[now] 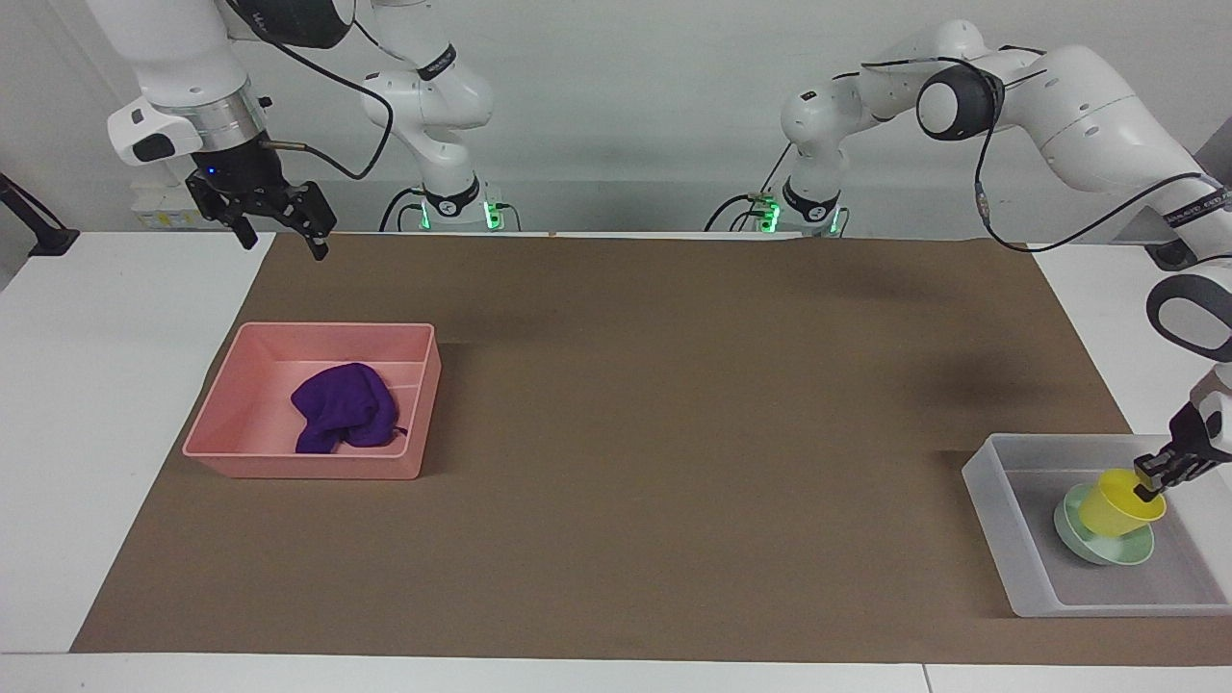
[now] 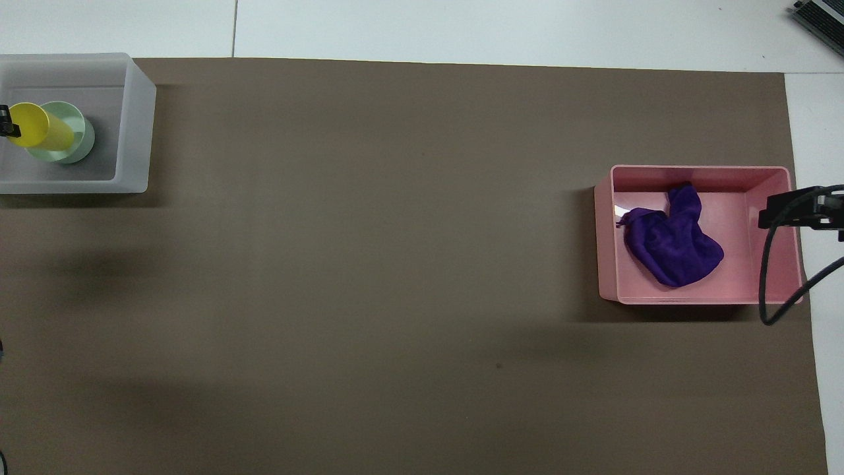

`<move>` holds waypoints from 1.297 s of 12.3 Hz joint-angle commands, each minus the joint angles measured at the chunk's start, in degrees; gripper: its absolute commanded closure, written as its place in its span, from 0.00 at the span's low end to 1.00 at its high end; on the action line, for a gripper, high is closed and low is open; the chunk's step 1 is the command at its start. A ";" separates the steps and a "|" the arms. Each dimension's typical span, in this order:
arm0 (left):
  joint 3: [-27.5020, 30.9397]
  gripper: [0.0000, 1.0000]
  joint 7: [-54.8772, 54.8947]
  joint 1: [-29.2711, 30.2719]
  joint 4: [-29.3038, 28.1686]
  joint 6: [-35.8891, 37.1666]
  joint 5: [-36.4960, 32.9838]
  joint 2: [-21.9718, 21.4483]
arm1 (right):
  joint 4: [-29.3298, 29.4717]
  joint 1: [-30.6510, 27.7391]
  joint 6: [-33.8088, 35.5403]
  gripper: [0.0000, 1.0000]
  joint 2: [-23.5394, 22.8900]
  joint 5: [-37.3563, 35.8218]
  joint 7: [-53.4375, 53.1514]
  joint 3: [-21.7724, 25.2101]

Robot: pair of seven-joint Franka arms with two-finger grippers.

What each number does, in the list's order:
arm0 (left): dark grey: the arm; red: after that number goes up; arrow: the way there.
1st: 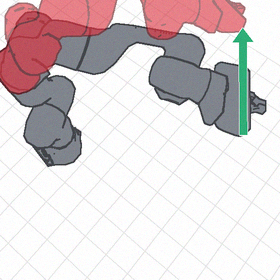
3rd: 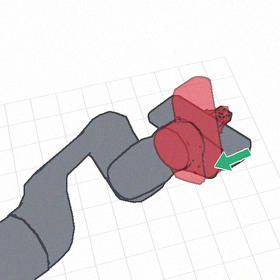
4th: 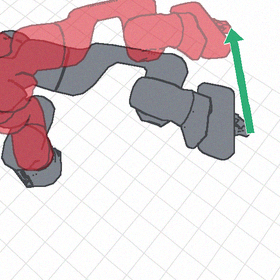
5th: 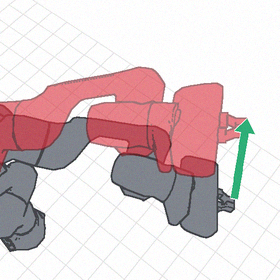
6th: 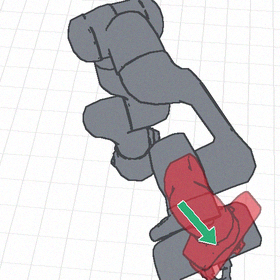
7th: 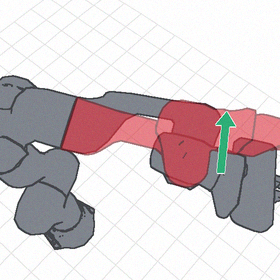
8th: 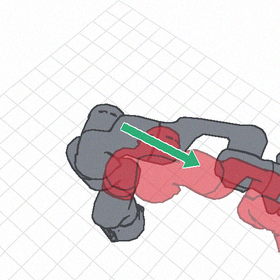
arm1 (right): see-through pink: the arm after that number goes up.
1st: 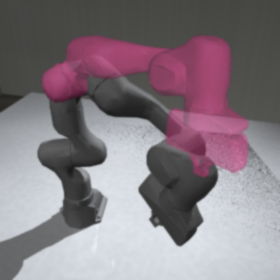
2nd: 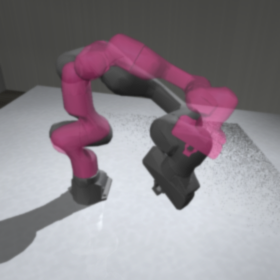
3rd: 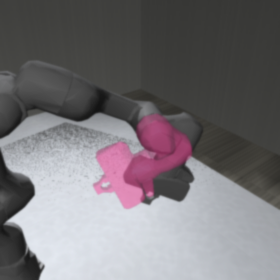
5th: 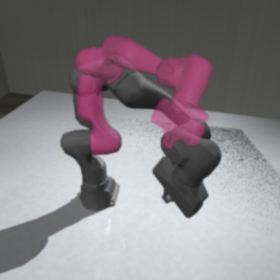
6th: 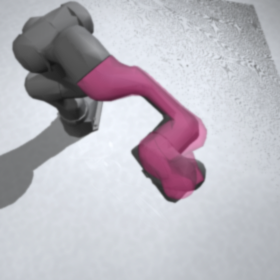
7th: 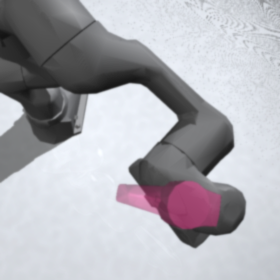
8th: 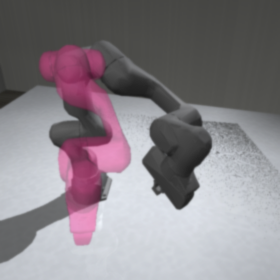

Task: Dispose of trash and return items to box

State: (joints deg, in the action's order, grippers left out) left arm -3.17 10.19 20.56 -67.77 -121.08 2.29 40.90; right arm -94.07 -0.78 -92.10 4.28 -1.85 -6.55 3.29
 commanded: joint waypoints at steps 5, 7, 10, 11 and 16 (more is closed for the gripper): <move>-0.17 0.10 1.23 -0.61 -2.47 -1.10 0.26 -1.96 | -0.94 -0.45 0.43 0.00 0.99 0.27 1.19 -0.30; -0.43 0.00 2.37 -1.14 -2.37 0.22 0.17 -3.71 | -0.94 -0.45 0.43 0.00 0.99 0.18 1.19 -0.30; -0.61 0.00 3.42 -4.90 -5.86 5.65 0.08 -11.78 | -0.94 -0.45 0.43 0.00 0.99 0.18 1.19 -0.30; -0.69 0.00 3.52 -6.14 -9.02 6.98 0.08 -15.55 | -0.94 -0.45 0.43 0.00 0.99 0.18 1.19 -0.30; -0.70 0.00 2.03 -16.41 -24.23 8.92 0.17 -31.29 | -0.94 -0.54 0.43 0.00 0.99 0.27 1.19 -0.30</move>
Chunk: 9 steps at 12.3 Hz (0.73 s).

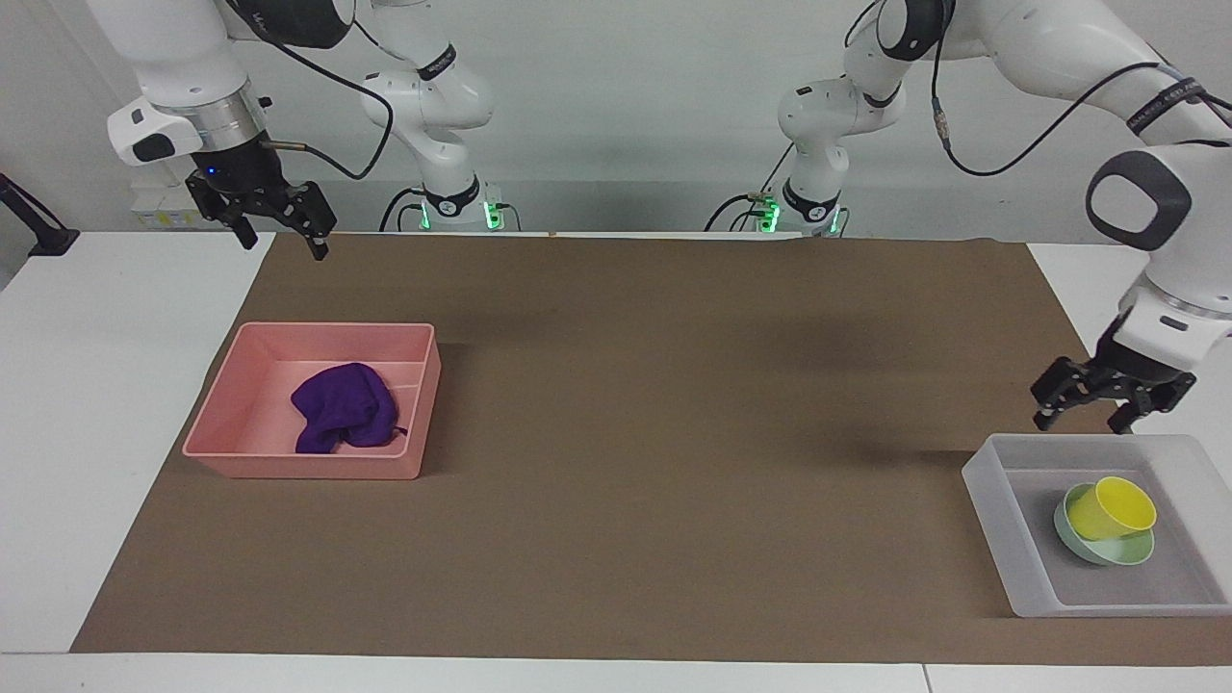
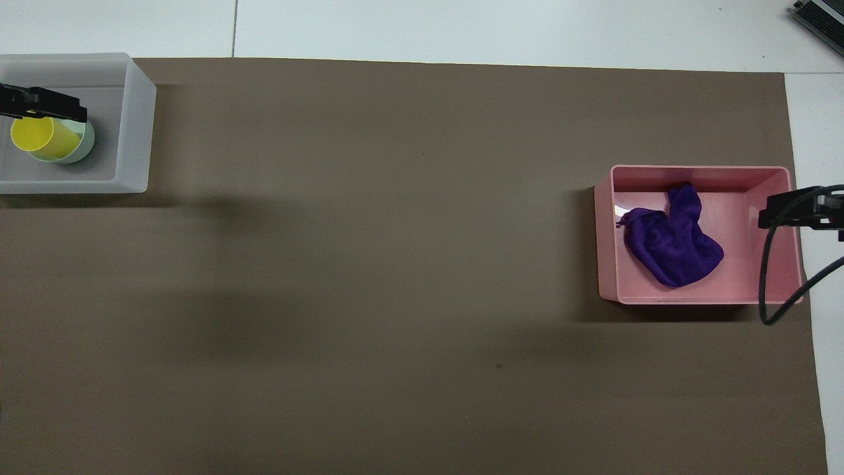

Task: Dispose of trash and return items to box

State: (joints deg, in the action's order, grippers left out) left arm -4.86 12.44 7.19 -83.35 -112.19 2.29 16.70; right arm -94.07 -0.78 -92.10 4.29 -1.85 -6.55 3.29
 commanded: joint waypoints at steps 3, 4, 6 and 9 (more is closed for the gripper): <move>1.00 0.00 -3.47 -8.23 -12.80 4.33 0.17 -14.22 | -0.94 -0.80 0.43 0.00 0.99 0.27 1.19 -0.30; 1.00 0.00 -4.34 -9.29 -12.63 7.57 0.17 -15.63 | -0.94 -0.80 0.52 0.00 0.99 0.27 1.19 -0.30; 0.82 0.00 -6.89 -10.70 -12.02 11.63 0.17 -17.58 | -0.94 -0.80 0.52 0.00 0.99 0.27 1.19 -0.30; 0.82 0.00 -6.99 -10.71 -7.89 18.56 0.08 -18.37 | -0.94 -0.80 0.52 0.00 0.99 0.27 1.27 -0.30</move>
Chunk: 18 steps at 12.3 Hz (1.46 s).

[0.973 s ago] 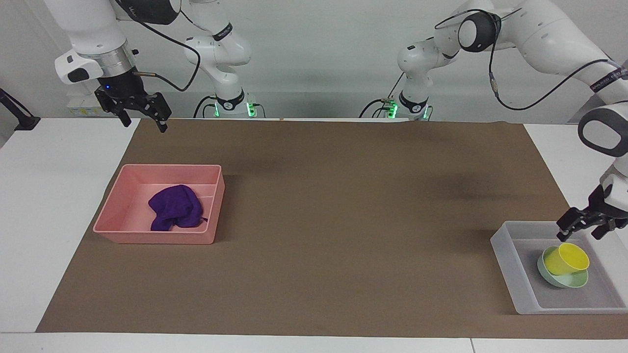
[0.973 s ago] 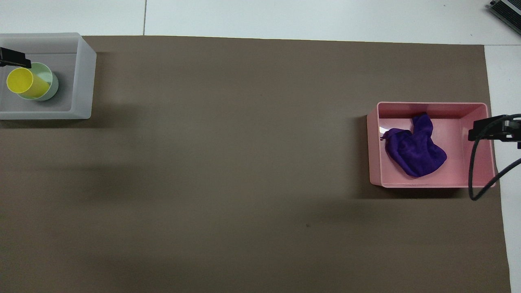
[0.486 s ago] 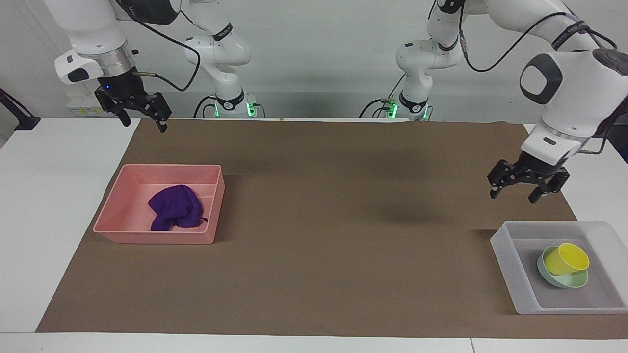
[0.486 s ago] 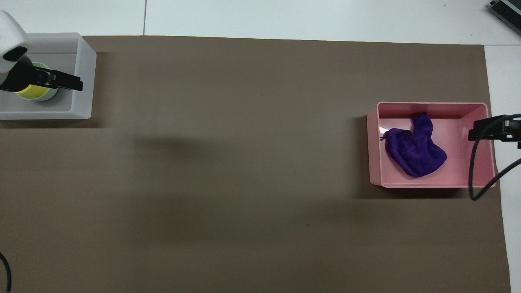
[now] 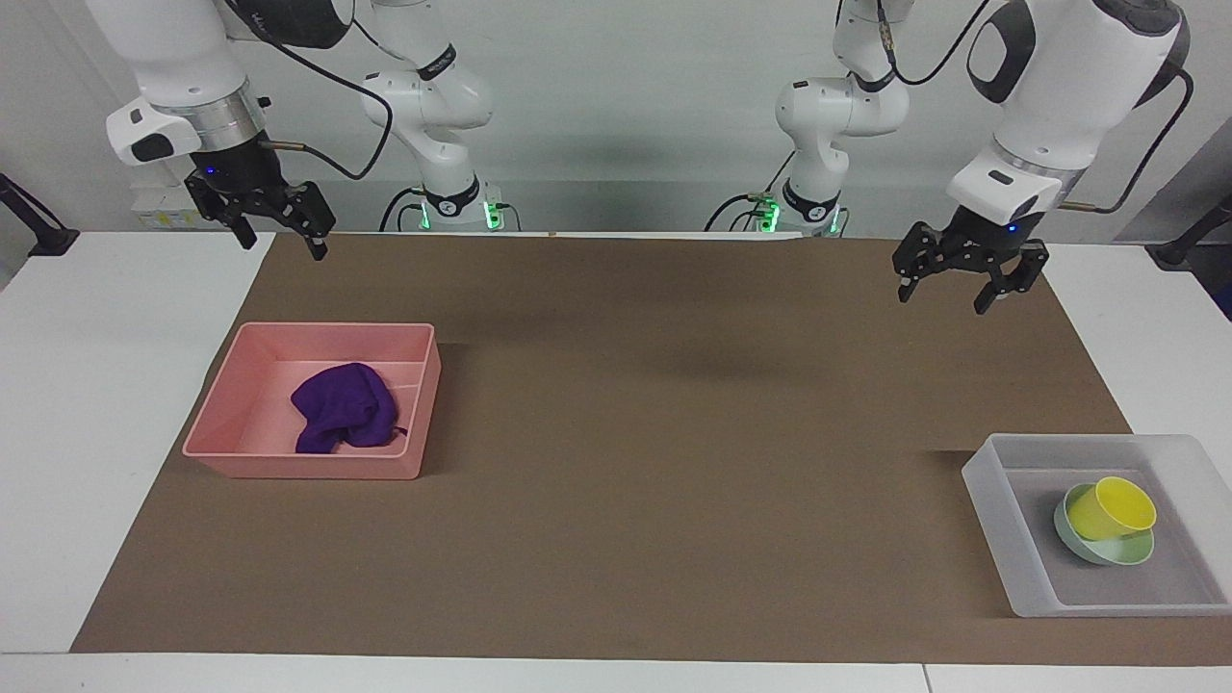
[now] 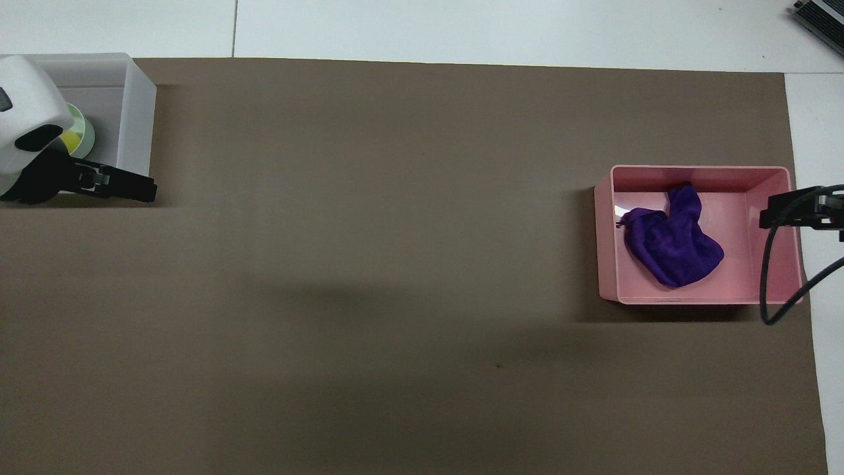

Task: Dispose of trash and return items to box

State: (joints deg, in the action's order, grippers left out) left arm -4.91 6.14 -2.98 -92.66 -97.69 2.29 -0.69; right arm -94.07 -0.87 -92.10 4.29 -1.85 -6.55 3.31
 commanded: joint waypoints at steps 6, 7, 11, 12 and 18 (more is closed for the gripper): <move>0.95 0.00 -0.51 0.17 6.79 12.51 -2.99 -0.90 | -0.94 -0.71 0.52 0.00 0.99 0.27 1.28 -0.32; 1.21 0.00 -0.51 0.17 7.05 12.79 -2.64 -0.46 | -0.94 -0.71 0.52 0.00 0.99 0.27 1.28 -0.32; 1.74 0.00 -0.42 0.17 7.94 13.85 -2.20 -0.45 | -0.94 -0.71 0.52 0.00 0.99 0.18 1.28 -0.32; 2.44 0.00 -0.42 -0.53 7.94 13.76 -1.94 -0.46 | -0.94 -0.71 0.52 0.00 0.99 0.27 1.28 -0.32; 6.93 0.00 -0.51 -3.79 7.94 14.55 -0.53 -0.90 | -0.94 -0.71 0.61 0.00 0.99 0.27 1.19 -0.32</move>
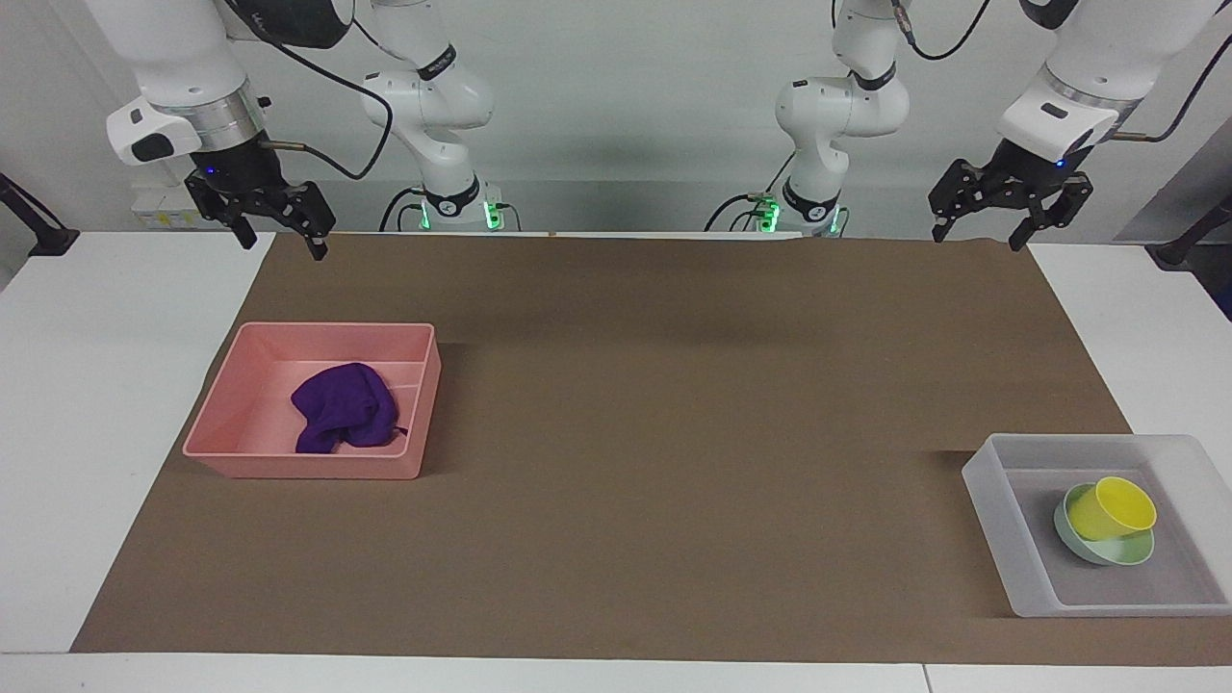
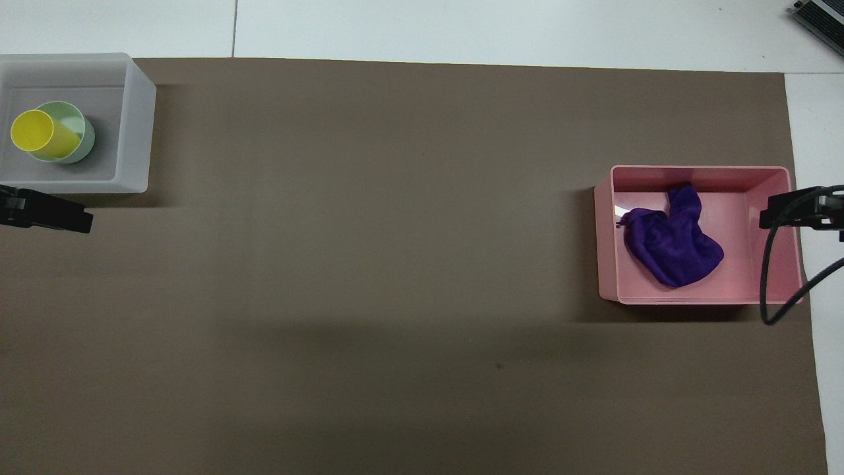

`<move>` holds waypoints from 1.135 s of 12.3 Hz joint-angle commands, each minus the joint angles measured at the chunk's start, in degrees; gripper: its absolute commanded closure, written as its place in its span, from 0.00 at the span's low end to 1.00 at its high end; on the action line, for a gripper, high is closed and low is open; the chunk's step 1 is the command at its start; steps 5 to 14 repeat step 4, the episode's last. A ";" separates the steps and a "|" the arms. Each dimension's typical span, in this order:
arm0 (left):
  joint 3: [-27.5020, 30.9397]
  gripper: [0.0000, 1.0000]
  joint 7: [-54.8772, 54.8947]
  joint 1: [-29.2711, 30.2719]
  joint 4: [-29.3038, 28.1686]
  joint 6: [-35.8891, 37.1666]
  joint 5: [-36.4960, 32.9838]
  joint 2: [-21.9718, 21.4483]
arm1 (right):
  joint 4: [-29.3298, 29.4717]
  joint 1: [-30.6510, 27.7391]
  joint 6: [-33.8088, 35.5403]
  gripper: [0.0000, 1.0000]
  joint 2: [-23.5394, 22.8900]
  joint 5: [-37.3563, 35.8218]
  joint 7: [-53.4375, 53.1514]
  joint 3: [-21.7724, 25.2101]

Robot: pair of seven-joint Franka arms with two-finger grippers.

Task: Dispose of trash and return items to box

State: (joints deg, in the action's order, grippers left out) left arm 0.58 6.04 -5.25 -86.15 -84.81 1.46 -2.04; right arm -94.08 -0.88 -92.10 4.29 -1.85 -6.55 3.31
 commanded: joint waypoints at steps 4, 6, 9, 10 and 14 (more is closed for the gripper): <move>1.35 0.00 -0.42 -0.90 1.34 1.58 0.30 0.10 | -0.85 -0.44 0.61 0.00 0.99 0.27 1.19 -0.32; 1.35 0.00 -0.42 -0.90 1.34 1.58 0.30 0.10 | -0.85 -0.44 0.61 0.00 0.99 0.27 1.19 -0.32; 1.35 0.00 -0.42 -0.90 1.34 1.58 0.30 0.10 | -0.85 -0.44 0.61 0.00 0.99 0.27 1.19 -0.32; 1.35 0.00 -0.42 -0.90 1.34 1.58 0.30 0.10 | -0.85 -0.44 0.61 0.00 0.99 0.27 1.19 -0.32; 1.35 0.00 -0.42 -0.90 1.34 1.58 0.30 0.10 | -0.85 -0.44 0.61 0.00 0.99 0.27 1.19 -0.32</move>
